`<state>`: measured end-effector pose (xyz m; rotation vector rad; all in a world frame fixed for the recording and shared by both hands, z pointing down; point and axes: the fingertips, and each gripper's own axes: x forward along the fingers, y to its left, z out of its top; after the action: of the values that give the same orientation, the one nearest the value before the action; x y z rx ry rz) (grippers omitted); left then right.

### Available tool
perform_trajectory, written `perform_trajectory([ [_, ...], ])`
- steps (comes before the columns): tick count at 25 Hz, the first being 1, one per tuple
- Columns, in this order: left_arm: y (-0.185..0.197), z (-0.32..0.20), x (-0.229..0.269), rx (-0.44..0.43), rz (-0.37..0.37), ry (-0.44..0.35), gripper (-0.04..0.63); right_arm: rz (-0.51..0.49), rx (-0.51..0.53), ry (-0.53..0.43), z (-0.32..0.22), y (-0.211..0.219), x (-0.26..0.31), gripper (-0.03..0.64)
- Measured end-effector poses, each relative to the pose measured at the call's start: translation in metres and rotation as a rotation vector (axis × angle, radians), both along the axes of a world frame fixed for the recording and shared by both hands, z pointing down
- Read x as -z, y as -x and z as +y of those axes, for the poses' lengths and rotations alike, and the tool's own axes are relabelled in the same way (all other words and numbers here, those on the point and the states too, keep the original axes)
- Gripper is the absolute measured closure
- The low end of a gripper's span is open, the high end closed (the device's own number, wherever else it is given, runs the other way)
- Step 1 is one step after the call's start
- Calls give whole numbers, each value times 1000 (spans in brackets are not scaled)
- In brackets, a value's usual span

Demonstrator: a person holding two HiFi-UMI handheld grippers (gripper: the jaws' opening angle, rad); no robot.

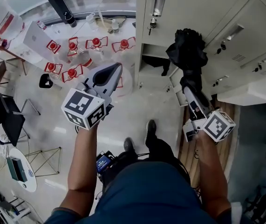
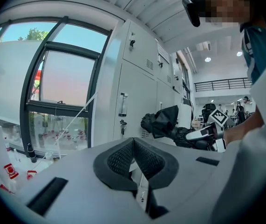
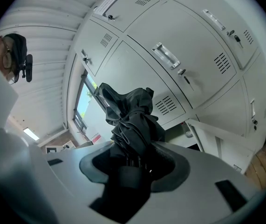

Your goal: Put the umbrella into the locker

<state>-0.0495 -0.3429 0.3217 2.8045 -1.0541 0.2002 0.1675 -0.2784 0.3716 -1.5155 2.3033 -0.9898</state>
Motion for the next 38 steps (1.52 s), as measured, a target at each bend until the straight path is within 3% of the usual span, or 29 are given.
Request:
perform_trajectory([
  [5,-5,-12,-15,4,-8,11,577,-36,17,20,-14,0,-27,408],
  [38,-23,-75,-145,44,-38,171,577,-39,206,187,-68,37,-204,408],
])
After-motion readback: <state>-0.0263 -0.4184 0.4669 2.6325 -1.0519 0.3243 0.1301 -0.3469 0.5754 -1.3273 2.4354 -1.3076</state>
